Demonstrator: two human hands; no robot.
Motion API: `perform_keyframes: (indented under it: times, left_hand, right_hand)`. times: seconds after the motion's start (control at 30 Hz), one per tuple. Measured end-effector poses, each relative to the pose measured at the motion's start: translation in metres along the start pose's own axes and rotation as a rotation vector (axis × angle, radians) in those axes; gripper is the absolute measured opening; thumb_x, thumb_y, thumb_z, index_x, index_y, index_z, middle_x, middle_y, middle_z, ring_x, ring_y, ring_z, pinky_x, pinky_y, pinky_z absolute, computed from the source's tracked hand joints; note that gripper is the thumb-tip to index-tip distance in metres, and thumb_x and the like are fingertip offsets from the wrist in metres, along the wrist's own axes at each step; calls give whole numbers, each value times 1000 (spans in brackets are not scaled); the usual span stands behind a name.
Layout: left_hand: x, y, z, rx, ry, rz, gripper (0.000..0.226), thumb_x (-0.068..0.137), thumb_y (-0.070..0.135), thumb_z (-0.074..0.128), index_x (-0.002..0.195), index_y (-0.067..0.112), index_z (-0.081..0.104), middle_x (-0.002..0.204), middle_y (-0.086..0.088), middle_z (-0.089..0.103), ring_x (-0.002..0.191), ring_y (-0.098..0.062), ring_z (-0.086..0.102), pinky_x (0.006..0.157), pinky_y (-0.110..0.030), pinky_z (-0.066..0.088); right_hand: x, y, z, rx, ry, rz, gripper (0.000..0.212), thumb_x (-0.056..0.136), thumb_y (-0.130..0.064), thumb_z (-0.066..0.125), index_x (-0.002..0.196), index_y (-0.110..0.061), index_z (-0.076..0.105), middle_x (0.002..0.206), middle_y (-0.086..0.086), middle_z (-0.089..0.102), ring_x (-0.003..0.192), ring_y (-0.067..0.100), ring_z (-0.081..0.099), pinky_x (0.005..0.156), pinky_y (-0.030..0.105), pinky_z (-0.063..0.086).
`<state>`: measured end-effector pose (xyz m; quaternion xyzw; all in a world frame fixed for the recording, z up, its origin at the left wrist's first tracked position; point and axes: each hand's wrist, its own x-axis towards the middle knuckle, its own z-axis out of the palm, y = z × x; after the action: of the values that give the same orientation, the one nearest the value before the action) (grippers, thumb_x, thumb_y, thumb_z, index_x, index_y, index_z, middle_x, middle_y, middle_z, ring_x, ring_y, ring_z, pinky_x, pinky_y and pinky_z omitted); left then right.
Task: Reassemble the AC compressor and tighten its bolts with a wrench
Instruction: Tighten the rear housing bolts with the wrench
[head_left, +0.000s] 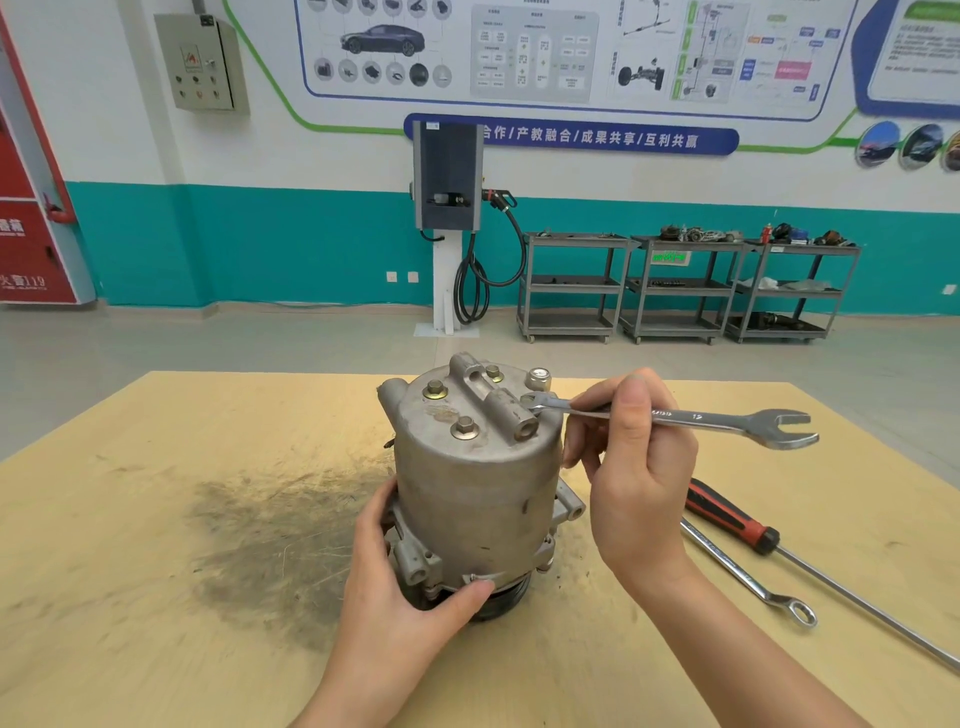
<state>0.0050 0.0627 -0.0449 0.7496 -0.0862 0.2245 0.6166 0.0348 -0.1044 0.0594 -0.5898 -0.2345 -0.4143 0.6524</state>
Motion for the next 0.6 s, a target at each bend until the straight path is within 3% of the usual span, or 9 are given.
perform_keyframes:
  times: [0.23, 0.4, 0.6]
  left_hand:
    - [-1, 2, -1, -5, -1, -10, 102, 41, 60, 86, 118, 79, 22, 127, 50, 39, 122, 21, 40, 94, -17, 38]
    - [-1, 2, 0, -9, -10, -12, 102, 41, 60, 86, 119, 78, 23, 128, 46, 42, 125, 11, 45, 99, -22, 39]
    - [0, 3, -1, -1, -5, -11, 102, 40, 63, 85, 117, 81, 20, 125, 53, 36, 123, 19, 40, 96, -18, 38]
  right_hand:
    - [0, 3, -2, 33, 34, 75, 40, 102, -33, 32, 76, -12, 54, 50, 6, 50, 45, 16, 48, 47, 17, 36]
    - [-1, -1, 0, -33, -23, -37, 34, 100, -34, 35, 77, -16, 54, 55, 8, 51, 46, 18, 50, 49, 21, 36]
    - [-3, -3, 1, -85, -89, -143, 38, 102, -45, 38, 81, -17, 55, 59, -2, 50, 49, 16, 51, 47, 27, 40]
